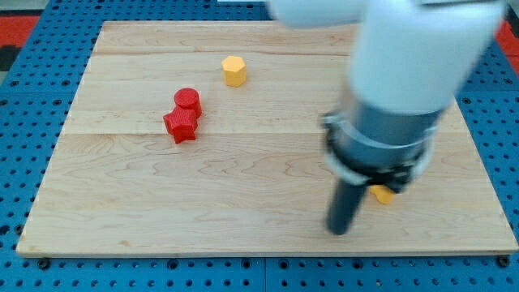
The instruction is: Place the red star above the green circle
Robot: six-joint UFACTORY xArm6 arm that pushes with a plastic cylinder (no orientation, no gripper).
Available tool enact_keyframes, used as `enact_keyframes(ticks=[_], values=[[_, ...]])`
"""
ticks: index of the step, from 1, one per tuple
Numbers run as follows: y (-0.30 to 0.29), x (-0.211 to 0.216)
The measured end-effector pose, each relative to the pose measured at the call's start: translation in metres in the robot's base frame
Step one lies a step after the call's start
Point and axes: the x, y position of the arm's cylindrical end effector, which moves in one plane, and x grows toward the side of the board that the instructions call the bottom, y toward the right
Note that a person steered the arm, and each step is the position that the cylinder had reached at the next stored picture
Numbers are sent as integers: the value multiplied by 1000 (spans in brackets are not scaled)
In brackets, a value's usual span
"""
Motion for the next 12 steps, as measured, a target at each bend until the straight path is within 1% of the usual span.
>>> enact_keyframes(ticks=[1, 2, 3, 4, 5, 6, 7, 8, 9, 11, 12], values=[[-114, -27], [-168, -86], [-221, -125], [-250, -156], [-209, -176], [-131, -153], [-88, -120], [-122, -95], [-120, -48], [-71, -105], [-55, -109]])
